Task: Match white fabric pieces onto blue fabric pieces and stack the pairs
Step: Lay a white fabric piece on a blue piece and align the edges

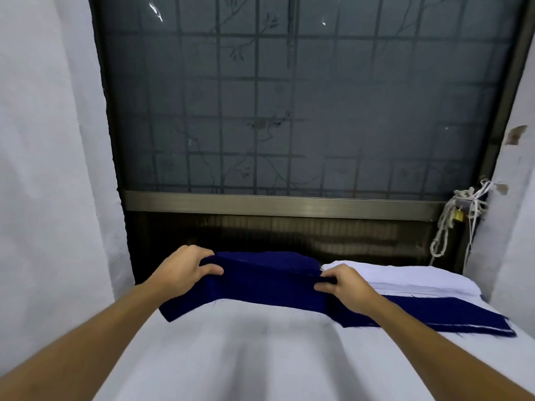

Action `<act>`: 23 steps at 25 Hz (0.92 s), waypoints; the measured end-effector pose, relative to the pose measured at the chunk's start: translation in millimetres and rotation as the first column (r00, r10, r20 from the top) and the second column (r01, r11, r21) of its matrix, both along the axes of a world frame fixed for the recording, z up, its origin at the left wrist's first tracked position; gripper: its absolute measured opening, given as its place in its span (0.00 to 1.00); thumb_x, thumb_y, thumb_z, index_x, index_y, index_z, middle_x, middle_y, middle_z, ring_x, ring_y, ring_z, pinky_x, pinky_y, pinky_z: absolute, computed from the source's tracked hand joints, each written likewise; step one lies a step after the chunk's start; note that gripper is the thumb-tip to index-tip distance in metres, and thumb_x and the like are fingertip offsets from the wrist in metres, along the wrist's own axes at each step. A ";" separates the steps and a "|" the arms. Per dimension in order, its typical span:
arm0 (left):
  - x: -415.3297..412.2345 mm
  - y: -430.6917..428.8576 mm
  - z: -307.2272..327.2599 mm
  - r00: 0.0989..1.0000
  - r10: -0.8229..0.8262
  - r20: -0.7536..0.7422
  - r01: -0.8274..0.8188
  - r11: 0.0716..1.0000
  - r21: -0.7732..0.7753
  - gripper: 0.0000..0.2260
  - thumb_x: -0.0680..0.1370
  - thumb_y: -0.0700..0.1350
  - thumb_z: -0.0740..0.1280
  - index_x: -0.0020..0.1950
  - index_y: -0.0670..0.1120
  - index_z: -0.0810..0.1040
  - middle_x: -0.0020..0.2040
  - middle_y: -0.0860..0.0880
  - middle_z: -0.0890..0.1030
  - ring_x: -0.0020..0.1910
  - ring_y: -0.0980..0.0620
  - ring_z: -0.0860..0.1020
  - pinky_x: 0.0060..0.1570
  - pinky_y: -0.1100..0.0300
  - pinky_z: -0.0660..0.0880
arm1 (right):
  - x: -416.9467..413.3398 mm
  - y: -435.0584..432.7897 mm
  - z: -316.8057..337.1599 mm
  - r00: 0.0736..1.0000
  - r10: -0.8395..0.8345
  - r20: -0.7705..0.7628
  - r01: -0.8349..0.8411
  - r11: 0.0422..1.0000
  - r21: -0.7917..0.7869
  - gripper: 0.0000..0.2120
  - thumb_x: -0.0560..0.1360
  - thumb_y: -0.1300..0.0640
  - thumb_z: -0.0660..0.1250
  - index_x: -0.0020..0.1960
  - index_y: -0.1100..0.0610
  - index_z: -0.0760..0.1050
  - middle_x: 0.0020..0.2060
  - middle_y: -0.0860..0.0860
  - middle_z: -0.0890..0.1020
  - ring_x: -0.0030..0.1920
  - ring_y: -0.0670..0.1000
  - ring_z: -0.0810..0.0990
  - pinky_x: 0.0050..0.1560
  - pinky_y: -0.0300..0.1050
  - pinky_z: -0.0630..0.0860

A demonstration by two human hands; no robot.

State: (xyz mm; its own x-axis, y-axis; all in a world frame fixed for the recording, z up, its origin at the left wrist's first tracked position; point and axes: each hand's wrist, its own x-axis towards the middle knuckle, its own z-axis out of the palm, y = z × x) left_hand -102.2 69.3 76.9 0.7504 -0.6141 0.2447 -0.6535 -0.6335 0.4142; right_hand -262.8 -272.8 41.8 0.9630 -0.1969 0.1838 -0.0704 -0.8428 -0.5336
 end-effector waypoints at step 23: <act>-57.2 -25.5 -142.4 0.938 0.280 -0.207 -0.249 0.955 0.161 0.16 0.86 0.50 0.55 0.41 0.47 0.73 0.39 0.52 0.79 0.38 0.53 0.76 0.42 0.58 0.73 | -128.4 -81.1 -122.8 0.883 -0.432 -0.185 0.451 0.890 0.072 0.15 0.80 0.48 0.66 0.39 0.54 0.70 0.31 0.47 0.78 0.34 0.50 0.75 0.39 0.45 0.71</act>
